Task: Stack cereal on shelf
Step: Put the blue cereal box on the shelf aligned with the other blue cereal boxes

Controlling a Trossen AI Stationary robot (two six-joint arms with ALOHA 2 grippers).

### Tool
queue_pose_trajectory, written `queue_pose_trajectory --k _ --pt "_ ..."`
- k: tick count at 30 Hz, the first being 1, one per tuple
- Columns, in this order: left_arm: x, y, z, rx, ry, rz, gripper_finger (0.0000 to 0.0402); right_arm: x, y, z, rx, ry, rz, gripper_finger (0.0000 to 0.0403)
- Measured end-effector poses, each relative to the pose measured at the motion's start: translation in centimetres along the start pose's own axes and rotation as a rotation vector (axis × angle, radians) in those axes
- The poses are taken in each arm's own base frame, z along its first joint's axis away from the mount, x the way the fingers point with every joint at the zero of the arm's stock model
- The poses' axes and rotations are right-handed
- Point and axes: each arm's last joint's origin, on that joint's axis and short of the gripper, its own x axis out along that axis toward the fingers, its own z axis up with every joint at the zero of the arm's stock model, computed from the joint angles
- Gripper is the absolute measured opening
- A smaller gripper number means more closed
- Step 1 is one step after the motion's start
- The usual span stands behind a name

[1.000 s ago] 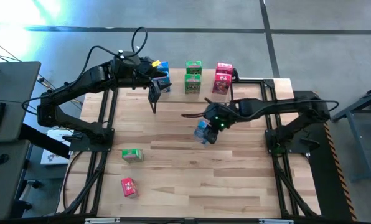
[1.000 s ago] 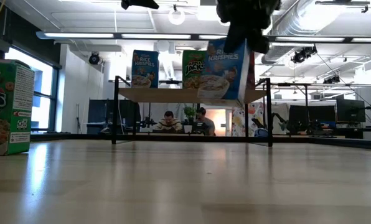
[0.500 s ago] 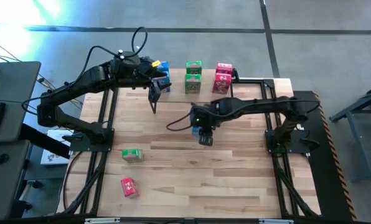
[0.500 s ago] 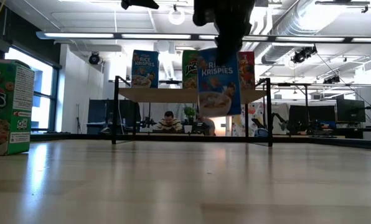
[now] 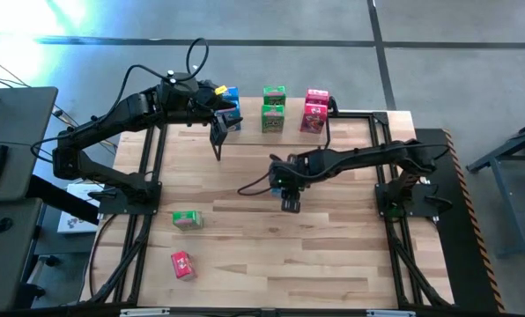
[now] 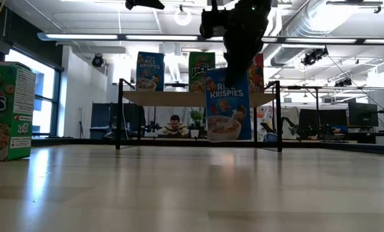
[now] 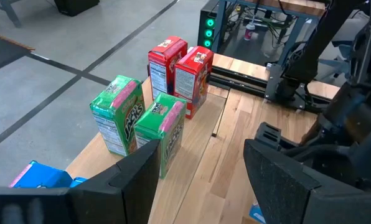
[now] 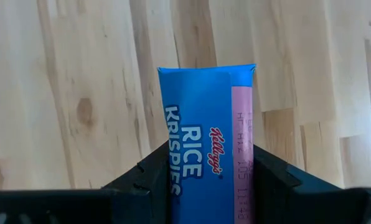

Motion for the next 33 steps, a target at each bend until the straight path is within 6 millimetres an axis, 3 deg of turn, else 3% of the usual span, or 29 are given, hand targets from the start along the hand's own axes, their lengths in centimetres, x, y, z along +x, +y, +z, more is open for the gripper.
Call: queue_pose_trajectory --k 16,33 --pt "0.00 -0.01 0.00 0.000 0.000 0.000 0.0221 1.05 -0.09 -0.87 0.009 0.040 0.006 0.0153" --pt "0.00 0.00 0.00 0.000 0.000 0.000 0.0221 1.06 -0.10 -1.00 0.008 0.054 0.008 0.0195"
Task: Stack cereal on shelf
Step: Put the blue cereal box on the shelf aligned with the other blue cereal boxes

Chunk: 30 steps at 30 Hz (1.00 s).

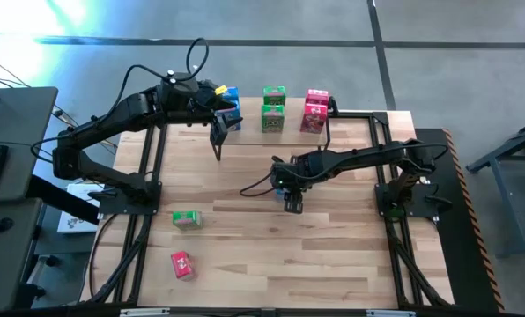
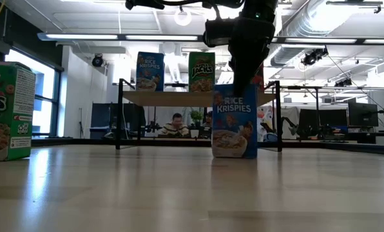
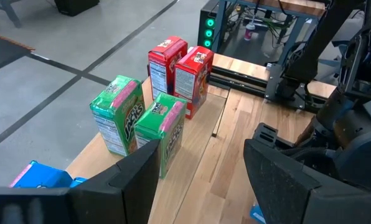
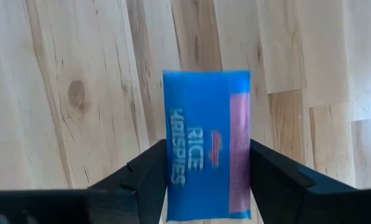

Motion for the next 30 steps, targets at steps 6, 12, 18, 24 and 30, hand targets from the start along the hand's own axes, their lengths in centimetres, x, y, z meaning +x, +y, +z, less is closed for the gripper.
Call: queue_pose_trajectory --k 6,12,18,24,30 --pt "0.0 0.0 0.0 0.000 0.000 0.000 0.0221 0.0 0.0 0.0 0.000 -0.001 -0.005 0.0213" --pt "0.0 0.0 0.0 0.000 0.000 0.000 0.0221 -0.2 0.0 0.1 0.009 0.001 -0.004 0.0246" --pt "0.0 0.0 0.0 0.000 0.000 0.000 0.0221 -2.0 -0.1 0.5 0.023 -0.039 0.000 0.0257" --pt "0.0 0.0 0.0 0.000 0.000 0.000 0.0221 -5.8 -0.5 -0.2 0.082 -0.150 -0.027 0.0257" --pt "0.0 0.0 0.0 0.000 0.000 0.000 0.0221 -10.8 -1.4 -1.7 0.052 -0.306 -0.124 0.0257"
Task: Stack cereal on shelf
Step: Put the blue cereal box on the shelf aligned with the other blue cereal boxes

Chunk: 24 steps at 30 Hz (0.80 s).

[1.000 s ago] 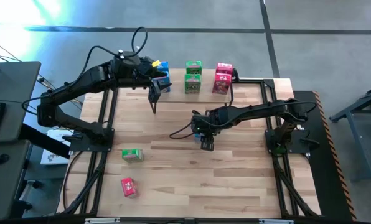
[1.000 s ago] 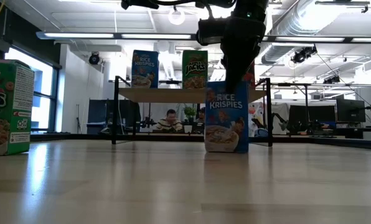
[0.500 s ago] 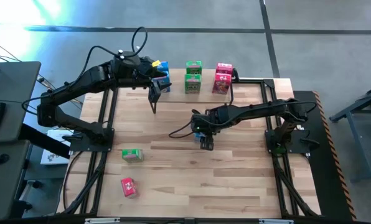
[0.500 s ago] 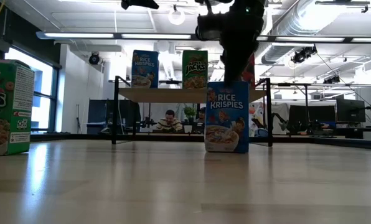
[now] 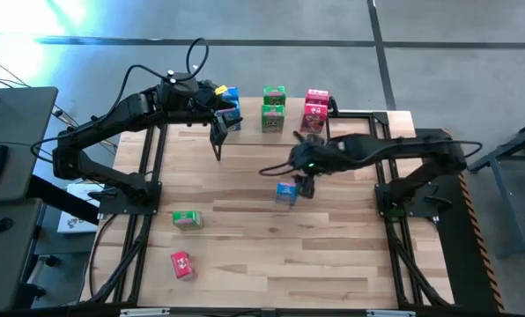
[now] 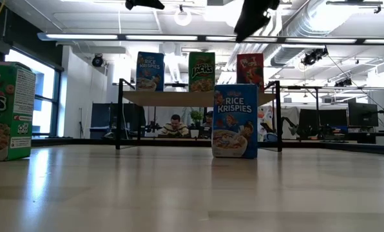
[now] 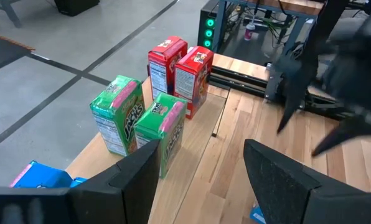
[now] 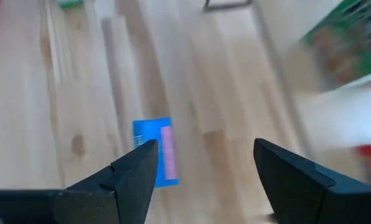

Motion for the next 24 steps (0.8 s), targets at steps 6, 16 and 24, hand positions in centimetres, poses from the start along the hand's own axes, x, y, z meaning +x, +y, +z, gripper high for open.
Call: queue_pose_trajectory --k 6,16,24 --pt "0.0 0.0 0.0 0.000 0.000 0.000 0.0221 -5.3 -1.8 -0.9 -0.036 -0.154 -0.029 0.0257" --pt "0.0 0.0 0.0 0.000 0.000 0.000 0.0221 -8.0 -3.8 -9.4 0.042 -0.440 0.006 0.0257" --pt "0.0 0.0 0.0 0.000 0.000 0.000 0.0221 -7.7 -4.6 -15.5 0.093 -0.631 0.029 0.0257"
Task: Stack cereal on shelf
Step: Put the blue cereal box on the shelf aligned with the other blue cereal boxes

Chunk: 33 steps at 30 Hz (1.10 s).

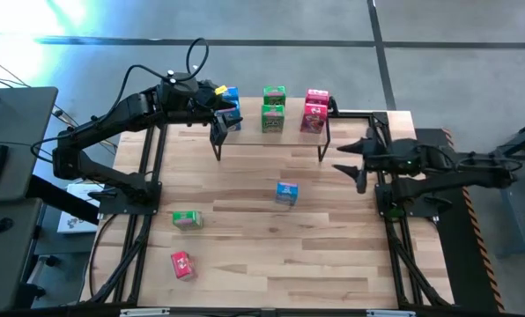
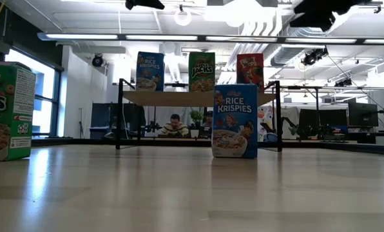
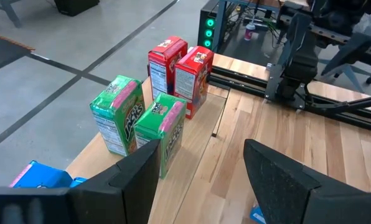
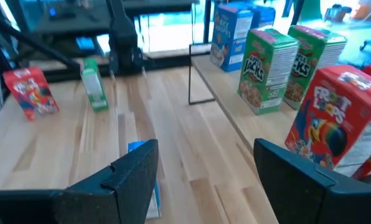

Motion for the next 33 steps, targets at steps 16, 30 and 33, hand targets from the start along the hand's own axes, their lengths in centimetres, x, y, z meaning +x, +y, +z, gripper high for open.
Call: queue_pose_trajectory --k 16,30,33 --pt "0.0 0.0 0.0 0.000 0.000 0.000 0.0221 -0.9 -0.8 -8.3 0.115 -0.190 0.059 0.0257" --pt "0.0 0.0 0.0 0.000 0.000 0.000 0.0221 -0.3 -0.7 -12.0 0.208 -0.219 0.147 0.0257" --pt "0.0 0.0 0.0 0.000 0.000 0.000 0.0221 -0.1 -0.7 -12.8 0.233 -0.226 0.163 0.0257"
